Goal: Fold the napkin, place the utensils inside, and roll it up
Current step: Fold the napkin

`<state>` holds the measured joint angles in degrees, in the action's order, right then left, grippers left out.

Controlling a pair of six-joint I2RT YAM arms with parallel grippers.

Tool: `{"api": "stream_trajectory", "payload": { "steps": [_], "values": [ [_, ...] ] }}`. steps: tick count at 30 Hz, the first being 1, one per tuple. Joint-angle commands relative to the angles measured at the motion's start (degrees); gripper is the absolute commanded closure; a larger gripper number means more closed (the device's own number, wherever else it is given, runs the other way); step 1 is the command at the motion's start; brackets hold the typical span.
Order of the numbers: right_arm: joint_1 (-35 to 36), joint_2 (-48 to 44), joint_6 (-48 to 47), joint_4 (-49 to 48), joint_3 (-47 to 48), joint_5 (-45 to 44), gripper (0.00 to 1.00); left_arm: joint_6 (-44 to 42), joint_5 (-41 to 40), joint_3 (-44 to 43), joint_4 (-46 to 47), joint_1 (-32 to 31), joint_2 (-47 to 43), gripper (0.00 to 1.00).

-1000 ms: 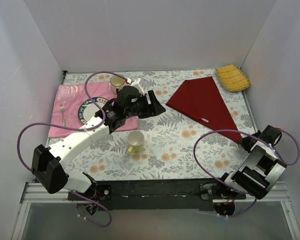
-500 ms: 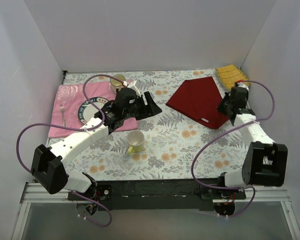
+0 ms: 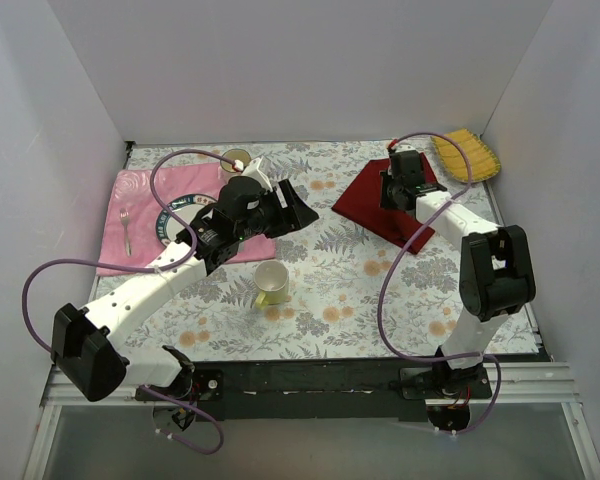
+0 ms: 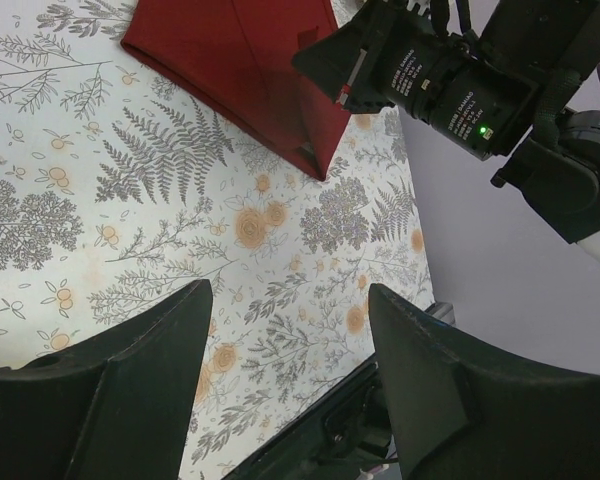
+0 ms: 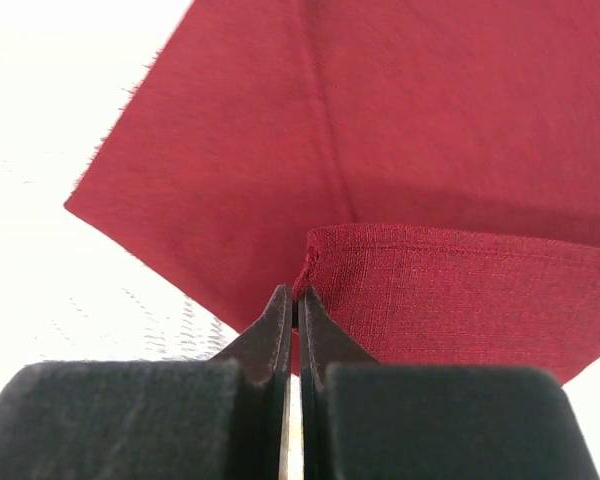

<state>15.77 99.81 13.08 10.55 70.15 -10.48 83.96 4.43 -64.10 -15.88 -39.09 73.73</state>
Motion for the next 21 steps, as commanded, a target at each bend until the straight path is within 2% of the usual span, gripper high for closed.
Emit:
{"api": "stream_trajectory", "payload": {
  "steps": [1, 17, 21],
  "values": [
    [2.5, 0.6, -3.9, 0.4, 4.4, -3.2, 0.99, 0.1, -0.9, 0.8, 0.2, 0.4, -2.4, 0.37],
    [5.3, 7.2, -8.9, 0.9, 11.3, 8.0, 0.99, 0.5, -0.5, 1.3, 0.4, 0.6, -2.6, 0.37],
    [6.0, 9.7, -9.3, 1.8, 14.0, 8.3, 0.99, 0.5, 0.1, 1.4, 0.4, 0.6, -2.7, 0.36]
  ]
}}
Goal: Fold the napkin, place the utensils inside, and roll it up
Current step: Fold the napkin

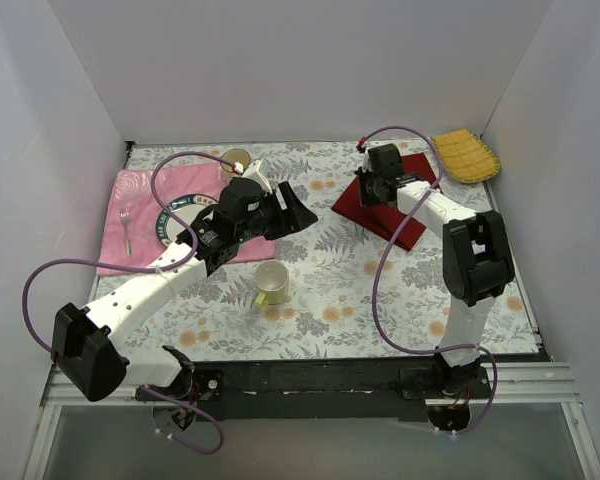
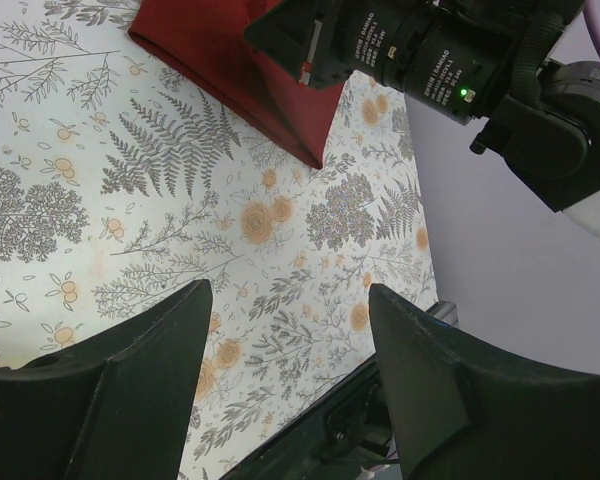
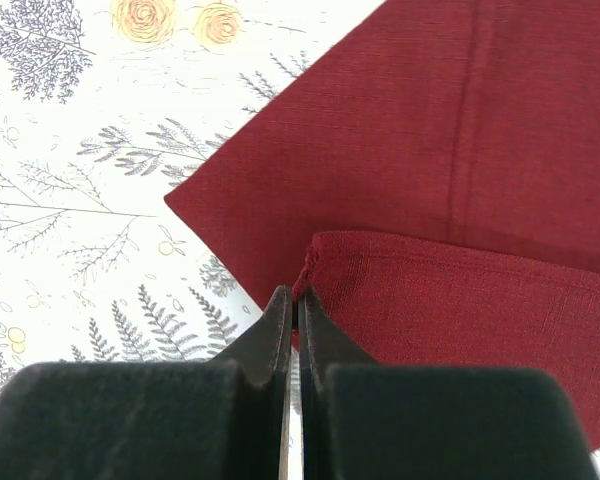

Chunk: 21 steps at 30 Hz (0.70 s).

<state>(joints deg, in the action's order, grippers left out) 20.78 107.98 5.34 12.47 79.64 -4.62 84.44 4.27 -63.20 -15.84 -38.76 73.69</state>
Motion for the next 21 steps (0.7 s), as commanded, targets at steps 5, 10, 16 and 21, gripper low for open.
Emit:
{"api": "stream_trajectory", "payload": {
  "steps": [5, 10, 16, 21],
  "values": [
    [1.4, 3.3, -1.2, 0.2, 6.2, 2.5, 0.99, 0.2, 0.1, 1.0, 0.5, 0.3, -3.0, 0.36],
    [1.5, 5.2, -1.1, 0.4, 7.7, 3.4, 0.99, 0.3, -0.1, 1.0, 0.5, 0.3, -3.1, 0.36],
    [2.0, 6.9, -1.3, 0.7, 9.0, 3.5, 0.99, 0.4, 0.4, 1.0, 0.7, 0.3, -2.8, 0.36],
    [2.2, 8.4, -0.6, 0.9, 10.3, 4.3, 0.99, 0.1, 0.3, 0.9, 0.7, 0.3, -2.8, 0.36]
  ]
}}
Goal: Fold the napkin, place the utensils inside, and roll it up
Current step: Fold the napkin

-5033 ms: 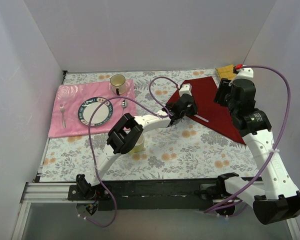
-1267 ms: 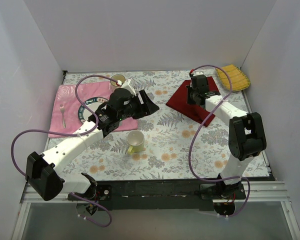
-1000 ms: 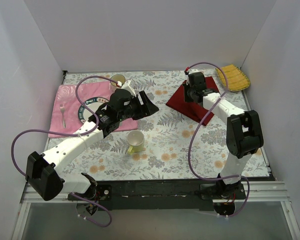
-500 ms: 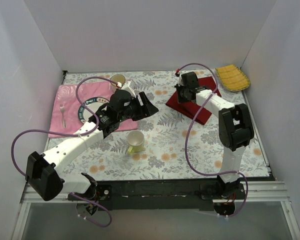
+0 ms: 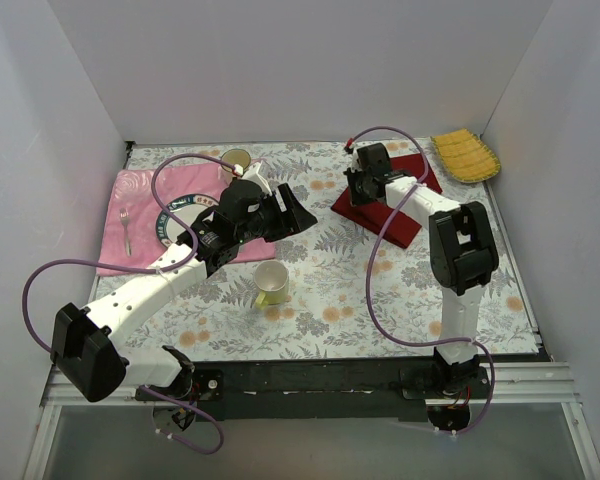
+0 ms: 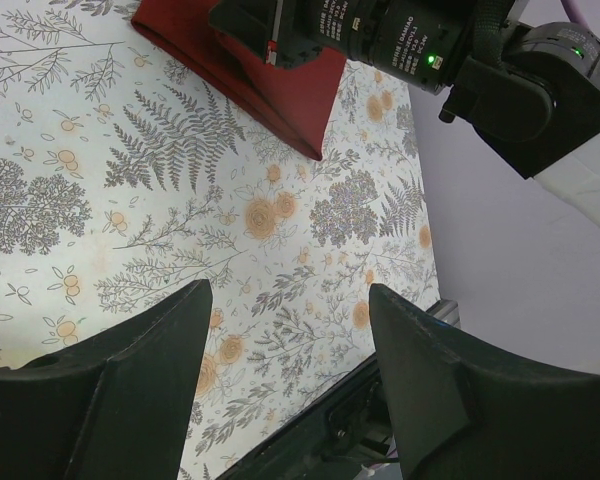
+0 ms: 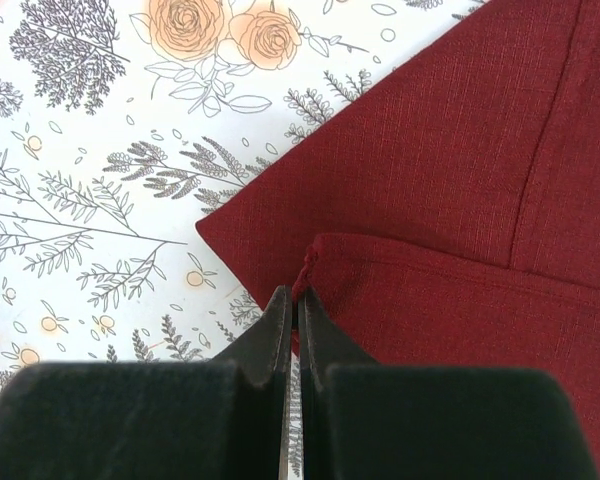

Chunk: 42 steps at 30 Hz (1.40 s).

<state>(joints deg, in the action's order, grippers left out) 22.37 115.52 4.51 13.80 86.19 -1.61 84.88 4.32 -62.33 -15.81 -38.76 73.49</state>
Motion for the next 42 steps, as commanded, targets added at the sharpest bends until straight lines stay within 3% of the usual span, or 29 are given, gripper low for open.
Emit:
{"api": "stream_trajectory", "payload": {
  "steps": [1, 21, 26, 30, 31, 33, 36, 37, 42],
  "values": [
    [0.5, 1.1, 0.4, -0.4, 3.9, 1.3, 0.99, -0.4, 0.2, -0.1, 0.7, 0.3, -2.7, 0.36],
    [1.8, 6.5, 0.8, 1.7, 9.1, 4.9, 0.95, -0.5, 0.6, -0.1, 1.0, 0.4, -2.1, 0.36],
    [1.8, 9.1, 1.7, 6.2, 16.3, 7.8, 0.67, -0.8, -0.2, 0.6, 1.7, 0.4, -1.5, 0.36],
    [1.1, 10.6, 3.0, 18.2, 33.2, 5.9, 0.50, -1.2, -1.4, 0.1, 3.2, 0.6, 1.0, 0.35],
    [0.7, 10.2, 3.1, 20.3, 33.3, 6.5, 0.48, -1.4, -0.3, -0.3, 3.8, 0.7, 2.1, 0.35],
    [0.0, 6.1, 3.2, 20.1, 30.1, 5.4, 0.47, -1.4, 0.2, -2.1, 4.0, 0.7, 6.0, 0.35],
    [-1.2, -1.9, 3.6, 18.0, 17.4, -1.1, 0.45, -1.9, 2.5, -4.2, 7.6, 0.7, 11.7, 0.34],
    [-1.9, -4.0, 4.4, 17.2, 9.7, -1.5, 0.45, -2.5, 2.9, -6.4, 8.0, 0.7, 13.9, 0.35],
    [-9.1, -17.6, 7.6, 7.8, -10.9, 1.3, 0.53, -4.0, 4.6, -10.8, 12.9, 0.7, 25.2, 0.39]
  ]
}}
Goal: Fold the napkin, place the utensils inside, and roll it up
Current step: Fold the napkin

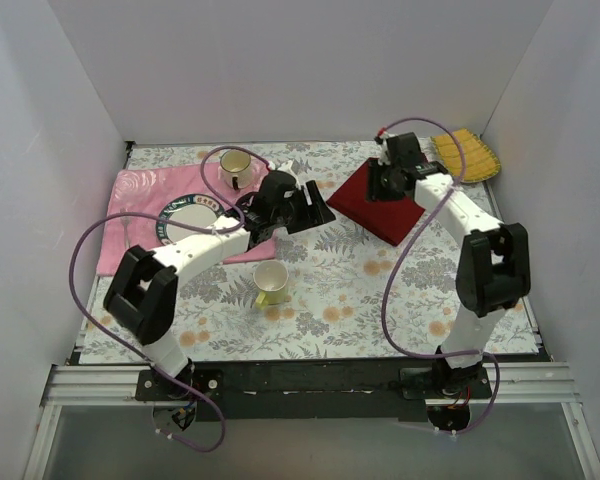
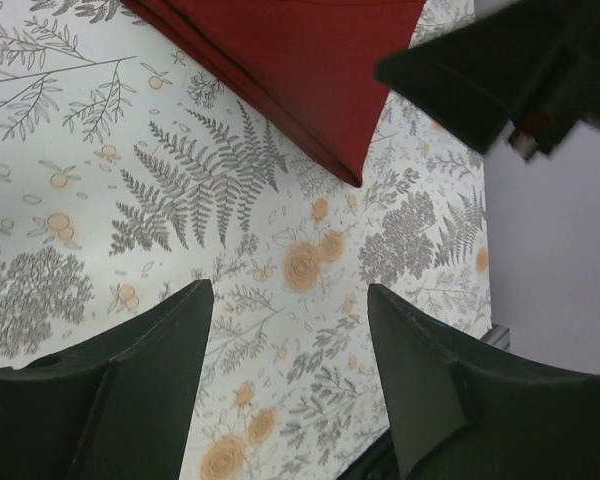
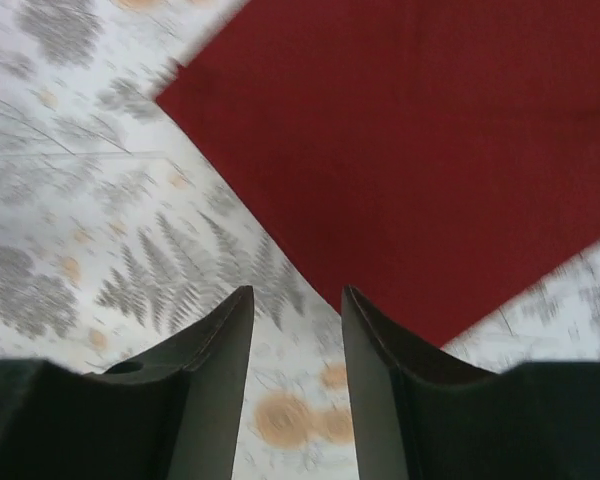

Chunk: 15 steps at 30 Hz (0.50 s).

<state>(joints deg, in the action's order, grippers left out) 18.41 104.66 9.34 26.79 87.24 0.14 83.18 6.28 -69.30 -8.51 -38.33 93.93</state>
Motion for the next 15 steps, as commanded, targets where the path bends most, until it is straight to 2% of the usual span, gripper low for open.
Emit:
{"api": "stream_trajectory", "payload": {
  "steps": [1, 4, 9, 11, 15],
  "values": [
    [-6.1, -9.1, 2.7, -6.3, -14.2, 2.0, 0.57, -2.6, 2.8, -4.3, 7.1, 0.3, 6.1, 0.41],
    [-10.7, -10.4, 2.4, -7.9, -19.7, 6.3, 0.67, -3.0, 4.1, -8.1, 12.8, 0.4, 13.1, 0.50],
    [-11.9, -9.3, 2.3, -11.3, -23.4, 10.7, 0.71, -2.1, 8.5, -18.0, 16.9, 1.2, 23.9, 0.69],
    [-11.9, -8.1, 2.5, -12.5, -23.1, 12.6, 0.74, -1.4, 9.0, -19.5, 20.7, 1.4, 27.5, 0.73],
    [-11.9, -6.8, 3.5, -13.9, -21.9, 14.4, 0.79, 0.4, 9.5, -26.3, 19.2, 2.4, 33.3, 0.75]
  ]
}}
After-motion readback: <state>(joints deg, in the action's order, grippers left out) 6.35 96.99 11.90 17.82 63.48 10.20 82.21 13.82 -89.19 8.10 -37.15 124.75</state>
